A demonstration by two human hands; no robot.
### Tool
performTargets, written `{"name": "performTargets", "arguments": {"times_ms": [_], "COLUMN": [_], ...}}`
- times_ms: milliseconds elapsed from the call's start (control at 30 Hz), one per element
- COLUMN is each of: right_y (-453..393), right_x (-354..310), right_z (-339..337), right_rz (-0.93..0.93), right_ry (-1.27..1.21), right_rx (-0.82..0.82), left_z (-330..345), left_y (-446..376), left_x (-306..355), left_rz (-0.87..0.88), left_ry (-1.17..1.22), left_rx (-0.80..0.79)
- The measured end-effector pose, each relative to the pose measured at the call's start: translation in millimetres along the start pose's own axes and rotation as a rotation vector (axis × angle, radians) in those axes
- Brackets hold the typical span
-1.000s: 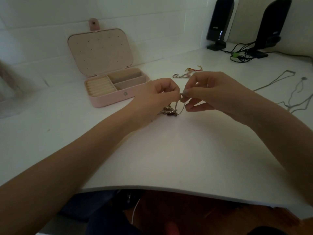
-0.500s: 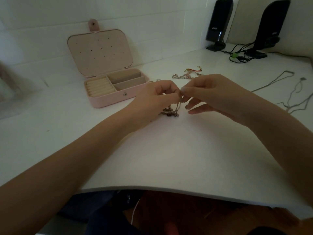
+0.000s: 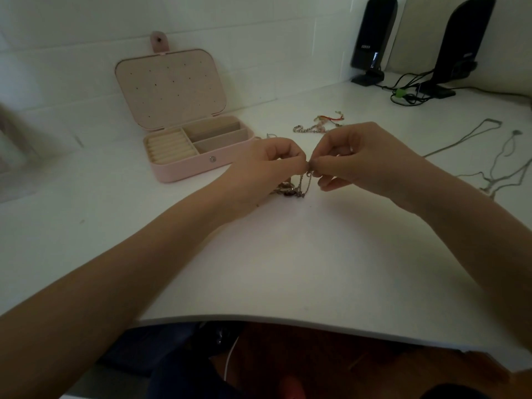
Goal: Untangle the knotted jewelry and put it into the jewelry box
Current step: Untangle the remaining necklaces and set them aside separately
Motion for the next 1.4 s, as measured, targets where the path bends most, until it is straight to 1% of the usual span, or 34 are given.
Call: {"name": "performTargets", "arguments": {"times_ms": [233, 433, 533, 633, 733, 867, 1000, 1100, 1200, 1267, 1400], "right_y": [1, 5, 5, 4, 4, 3, 3, 4, 5, 5, 4], "right_x": [1, 6, 9, 9, 7, 9, 11, 12, 15, 16, 14], "right_z": [3, 10, 11, 9, 7, 4, 7, 10, 6, 2, -1], "right_rz": [0.033, 0.141, 0.173, 0.160, 0.158, 0.179, 0.223, 0.270, 0.297, 0.295, 0.274], "right_ry": [-0.078, -0.169, -0.170, -0.154, -0.222, -0.260, -0.343, -0.394, -0.331, -0.277, -0.245], "right_rx": [-0.026, -0.102, -0.102, -0.082, -0.077, -0.066, -0.092, -0.134, -0.137, -0.123, -0.106], "left_z": [4, 3, 3, 1, 0, 2, 1, -1, -4, -6, -6], "left_y": [0, -1, 0, 0, 0, 0, 1, 1, -2, -3, 1], "left_x": [-1, 2, 1, 3, 4, 2, 2, -2, -6, -7, -6], "left_rz": [-0.015, -0.006, -0.001, 0.019, 0.026, -0.010, -0.043, -0.109, -0.147, -0.143, -0.136], "left_ry": [-0.018, -0.038, -0.016, -0.005, -0.020, 0.005, 0.035, 0.077, 0.105, 0.108, 0.101], "left_rx": [-0.039, -0.050, -0.058, -0.040, -0.027, -0.060, -0.030, -0.017, 0.019, 0.044, 0.084]}}
Point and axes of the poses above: each hand's wrist, its own y-axis away from the middle knuckle, its own z-axis out of the palm, x = y × z, the point moved 9 cm from there along -y, towards the middle knuckle, and after that the axes turned 10 degrees about x, right-handed, at the moved point
